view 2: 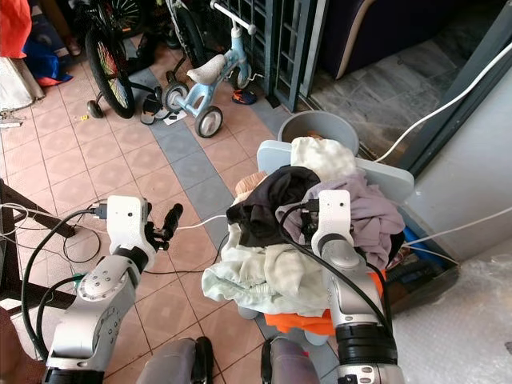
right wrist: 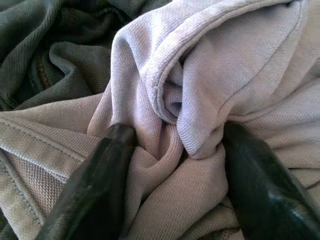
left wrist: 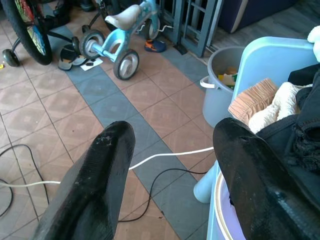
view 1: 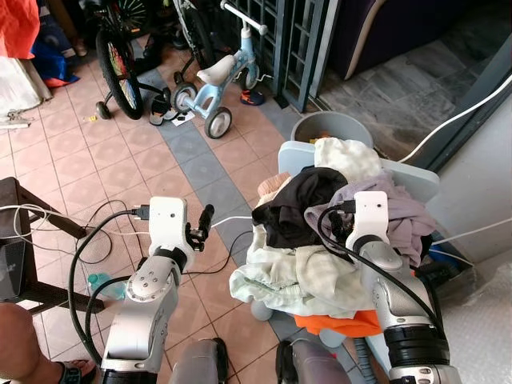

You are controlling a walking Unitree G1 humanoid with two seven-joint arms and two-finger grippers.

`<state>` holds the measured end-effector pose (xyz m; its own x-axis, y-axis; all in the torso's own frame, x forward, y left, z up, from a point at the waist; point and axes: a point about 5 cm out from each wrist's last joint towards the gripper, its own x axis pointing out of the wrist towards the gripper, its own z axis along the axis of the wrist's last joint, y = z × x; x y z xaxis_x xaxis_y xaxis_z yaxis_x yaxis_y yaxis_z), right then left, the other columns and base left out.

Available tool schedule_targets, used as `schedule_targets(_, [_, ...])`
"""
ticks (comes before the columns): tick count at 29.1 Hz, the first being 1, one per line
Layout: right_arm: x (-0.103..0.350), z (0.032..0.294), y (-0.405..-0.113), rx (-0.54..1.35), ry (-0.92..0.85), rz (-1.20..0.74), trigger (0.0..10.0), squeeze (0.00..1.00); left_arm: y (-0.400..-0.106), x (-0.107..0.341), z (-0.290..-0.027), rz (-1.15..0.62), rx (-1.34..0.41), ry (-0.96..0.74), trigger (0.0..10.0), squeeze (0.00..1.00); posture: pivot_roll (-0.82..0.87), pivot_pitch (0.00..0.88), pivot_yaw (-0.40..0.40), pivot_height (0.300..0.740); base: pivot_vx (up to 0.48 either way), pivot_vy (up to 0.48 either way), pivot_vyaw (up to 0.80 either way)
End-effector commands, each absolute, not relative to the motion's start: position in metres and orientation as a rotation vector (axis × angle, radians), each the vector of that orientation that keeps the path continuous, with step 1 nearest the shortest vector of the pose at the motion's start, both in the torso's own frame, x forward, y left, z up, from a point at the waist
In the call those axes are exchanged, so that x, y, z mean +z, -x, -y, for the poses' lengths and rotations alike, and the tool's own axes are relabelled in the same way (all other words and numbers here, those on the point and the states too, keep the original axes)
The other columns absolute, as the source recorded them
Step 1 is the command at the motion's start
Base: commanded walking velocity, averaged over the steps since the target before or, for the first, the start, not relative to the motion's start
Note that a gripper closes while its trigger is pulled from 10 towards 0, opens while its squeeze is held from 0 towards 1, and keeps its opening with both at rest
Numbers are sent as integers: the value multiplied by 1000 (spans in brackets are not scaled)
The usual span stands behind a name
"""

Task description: Clothes washing

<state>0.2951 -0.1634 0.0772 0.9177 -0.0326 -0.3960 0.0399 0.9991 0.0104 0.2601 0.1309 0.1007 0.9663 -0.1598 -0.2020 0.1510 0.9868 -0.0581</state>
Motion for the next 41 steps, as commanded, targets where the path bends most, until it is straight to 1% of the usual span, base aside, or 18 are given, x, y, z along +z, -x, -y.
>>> schedule_targets(1, [74,157,-292,-9,-85,-420,0,0,-260,95,-132,-242,-157,31,10000,0,16,157,47,740,0,0,0])
schedule_targets(5, [85,155,-295,1,-213,-349,0,0,-260,94,-131,-251,-164,28,10000,0,14,154,48,740,0,0,0])
schedule_targets(7, [89,158,-296,-17,-166,-316,0,0,-260,92,-131,-267,-168,30,10000,0,12,154,49,740,0,0,0])
schedule_targets(12, [83,160,-294,-25,-193,-345,0,0,-260,90,-131,-279,-167,28,10000,0,11,155,50,740,0,0,0])
schedule_targets(17, [86,156,-294,-10,-233,-319,0,0,-261,90,-131,-280,-170,21,10000,0,9,150,50,740,0,0,0])
schedule_targets(22, [99,151,-294,58,-321,-233,0,0,-259,87,-128,-312,-184,66,10000,0,0,141,45,740,0,0,0])
schedule_targets(24, [103,151,-292,69,-324,-203,0,0,-258,85,-129,-322,-175,73,10000,0,-3,138,44,740,0,0,0])
schedule_targets(26, [108,153,-291,63,-290,-160,0,0,-259,83,-130,-333,-157,57,10000,0,-6,134,46,740,0,0,0])
schedule_targets(27, [111,154,-290,71,-241,-132,9059,0,-259,83,-130,-325,-160,52,10000,0,-11,128,46,740,0,0,-419])
schedule_targets(28, [115,154,-289,85,-175,-99,10000,0,-260,83,-129,-312,-168,51,10000,0,-14,126,46,740,0,0,-506])
schedule_targets(30, [116,155,-287,80,-142,-77,10000,0,-261,83,-128,-305,-174,49,10000,0,-16,121,44,740,0,0,-638])
schedule_targets(35, [116,157,-287,53,-154,-70,10000,0,-263,84,-127,-306,-186,54,10000,0,-21,120,51,740,0,0,-734])
schedule_targets(39, [125,157,-293,53,-135,-19,10000,0,-269,90,-124,-284,-198,47,10000,0,-18,124,51,740,0,0,-731])
schedule_targets(41, [128,155,-297,61,-122,-1,10000,0,-271,91,-122,-277,-196,48,10000,0,-17,127,49,740,-394,0,-738])
